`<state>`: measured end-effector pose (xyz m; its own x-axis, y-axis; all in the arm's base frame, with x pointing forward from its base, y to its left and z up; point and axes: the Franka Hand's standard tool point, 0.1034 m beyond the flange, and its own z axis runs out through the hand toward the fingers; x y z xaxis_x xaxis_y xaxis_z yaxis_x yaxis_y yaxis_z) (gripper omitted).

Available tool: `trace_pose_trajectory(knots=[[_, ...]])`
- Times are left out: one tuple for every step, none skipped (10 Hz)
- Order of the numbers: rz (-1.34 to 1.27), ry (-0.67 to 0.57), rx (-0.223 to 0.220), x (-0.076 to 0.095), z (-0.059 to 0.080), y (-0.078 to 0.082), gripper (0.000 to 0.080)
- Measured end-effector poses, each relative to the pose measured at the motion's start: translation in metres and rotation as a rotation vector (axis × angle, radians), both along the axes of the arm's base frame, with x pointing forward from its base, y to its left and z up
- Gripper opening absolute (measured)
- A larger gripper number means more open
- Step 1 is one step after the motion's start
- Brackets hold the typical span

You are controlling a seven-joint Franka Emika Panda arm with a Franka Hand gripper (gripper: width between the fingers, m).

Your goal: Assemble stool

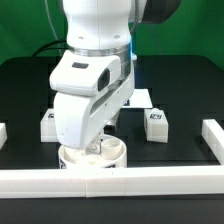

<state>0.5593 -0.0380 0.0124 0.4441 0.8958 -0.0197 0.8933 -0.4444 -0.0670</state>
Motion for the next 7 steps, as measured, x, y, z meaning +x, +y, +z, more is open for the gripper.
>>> trace_pose_trajectory(knots=[[0.0, 0.0, 0.0, 0.0, 0.0, 0.0, 0.0234], [0.0, 0.0, 0.0, 0.0, 0.0, 0.0, 0.0067], [0.0, 0.0, 0.0, 0.0001, 0.0001, 0.0, 0.0067], [0.0, -0.002, 0.0, 0.0008, 0.0009, -0.0001, 0.003], [0.0, -0.002, 0.0, 0.0009, 0.0009, -0.0001, 0.003], [0.0, -0.002, 0.0, 0.0009, 0.0009, -0.0001, 0.003], [0.0, -0.002, 0.0, 0.0009, 0.0009, -0.0001, 0.003]])
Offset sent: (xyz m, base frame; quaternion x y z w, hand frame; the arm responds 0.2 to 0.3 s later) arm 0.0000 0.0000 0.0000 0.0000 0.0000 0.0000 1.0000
